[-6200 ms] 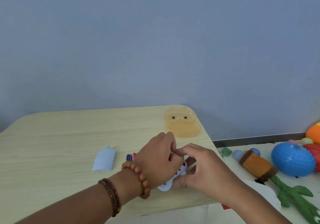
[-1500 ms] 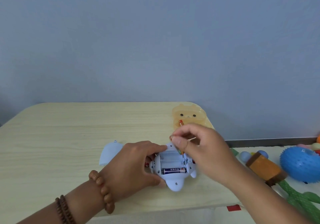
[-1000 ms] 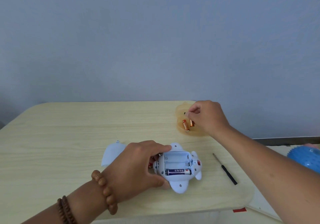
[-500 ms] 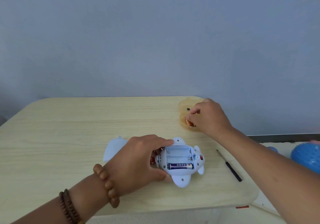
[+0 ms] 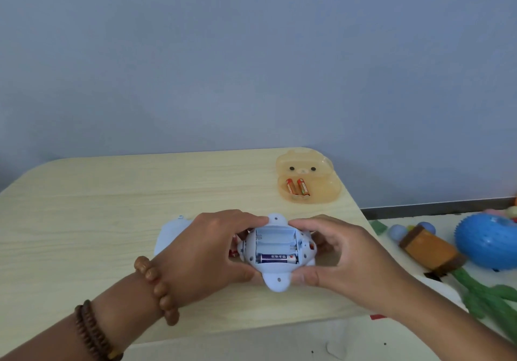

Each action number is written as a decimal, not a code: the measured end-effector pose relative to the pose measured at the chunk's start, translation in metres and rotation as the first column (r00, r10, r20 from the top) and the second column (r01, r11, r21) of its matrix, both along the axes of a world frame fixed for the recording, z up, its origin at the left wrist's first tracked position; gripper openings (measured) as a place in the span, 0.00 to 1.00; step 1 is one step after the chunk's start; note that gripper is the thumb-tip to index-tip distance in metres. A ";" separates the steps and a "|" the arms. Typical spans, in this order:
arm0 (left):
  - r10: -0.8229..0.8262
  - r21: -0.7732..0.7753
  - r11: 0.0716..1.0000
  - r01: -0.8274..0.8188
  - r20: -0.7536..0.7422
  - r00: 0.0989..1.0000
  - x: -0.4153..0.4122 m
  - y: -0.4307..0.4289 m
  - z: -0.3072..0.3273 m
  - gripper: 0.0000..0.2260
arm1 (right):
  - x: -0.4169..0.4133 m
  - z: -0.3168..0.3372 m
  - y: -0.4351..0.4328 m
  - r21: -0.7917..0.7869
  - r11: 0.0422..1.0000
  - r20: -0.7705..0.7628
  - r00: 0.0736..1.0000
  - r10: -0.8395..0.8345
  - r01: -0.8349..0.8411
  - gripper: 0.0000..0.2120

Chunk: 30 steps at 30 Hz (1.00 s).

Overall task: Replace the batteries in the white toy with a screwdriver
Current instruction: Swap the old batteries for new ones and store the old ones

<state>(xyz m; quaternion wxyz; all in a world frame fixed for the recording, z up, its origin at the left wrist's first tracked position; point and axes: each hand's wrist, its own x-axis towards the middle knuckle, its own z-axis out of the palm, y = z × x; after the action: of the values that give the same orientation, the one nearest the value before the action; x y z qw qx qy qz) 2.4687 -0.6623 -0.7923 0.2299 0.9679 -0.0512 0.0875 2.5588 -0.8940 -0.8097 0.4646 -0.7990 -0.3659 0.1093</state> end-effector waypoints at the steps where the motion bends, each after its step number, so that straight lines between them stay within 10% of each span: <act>1: -0.002 0.002 1.000 0.002 -0.019 1.000 0.001 0.000 0.000 0.32 | 0.001 0.001 0.000 0.002 1.000 0.008 1.000 0.004 -0.004 0.28; 30: 0.261 -0.032 0.963 -0.267 -0.132 0.956 0.027 -0.060 0.014 0.19 | 0.003 -0.004 0.001 0.005 1.000 0.001 1.000 -0.004 0.004 0.31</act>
<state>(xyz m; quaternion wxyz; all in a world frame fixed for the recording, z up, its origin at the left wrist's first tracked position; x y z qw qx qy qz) 2.4958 -0.7221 -0.7778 0.2427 0.9637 0.0953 0.0572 2.5622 -0.8928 -0.8132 0.4665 -0.7986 -0.3650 0.1069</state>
